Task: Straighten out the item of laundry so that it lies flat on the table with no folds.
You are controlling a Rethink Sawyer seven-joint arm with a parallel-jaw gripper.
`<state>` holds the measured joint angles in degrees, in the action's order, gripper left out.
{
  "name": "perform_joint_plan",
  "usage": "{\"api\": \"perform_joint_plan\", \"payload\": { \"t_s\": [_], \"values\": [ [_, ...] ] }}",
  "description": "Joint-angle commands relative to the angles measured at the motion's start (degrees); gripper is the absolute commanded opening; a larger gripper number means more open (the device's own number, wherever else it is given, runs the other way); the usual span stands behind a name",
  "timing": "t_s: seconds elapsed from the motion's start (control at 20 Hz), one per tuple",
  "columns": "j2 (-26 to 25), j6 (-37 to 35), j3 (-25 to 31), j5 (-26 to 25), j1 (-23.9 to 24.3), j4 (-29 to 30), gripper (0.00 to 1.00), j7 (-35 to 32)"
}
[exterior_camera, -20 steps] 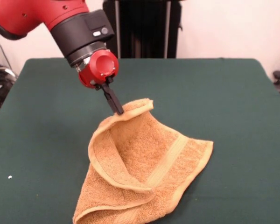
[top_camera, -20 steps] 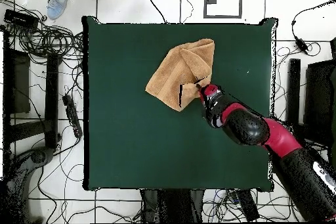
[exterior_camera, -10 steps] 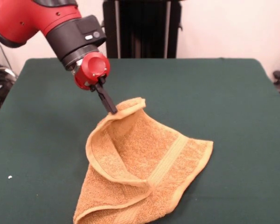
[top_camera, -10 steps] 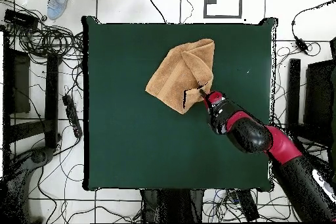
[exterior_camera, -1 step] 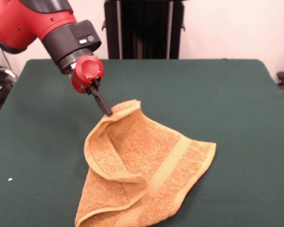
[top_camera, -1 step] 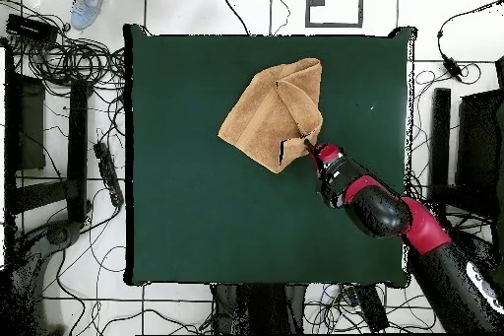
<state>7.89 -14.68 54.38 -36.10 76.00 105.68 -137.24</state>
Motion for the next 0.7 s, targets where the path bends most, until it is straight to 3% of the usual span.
{"api": "perform_joint_plan", "payload": {
  "t_s": [0.05,0.7],
  "values": [
    [-3.2,-7.4,0.8,-4.5,-2.2,0.5,0.0,15.6],
    [-10.0,-10.0,7.8,-4.1,0.8,0.9,0.0,19.5]
  ]
}}
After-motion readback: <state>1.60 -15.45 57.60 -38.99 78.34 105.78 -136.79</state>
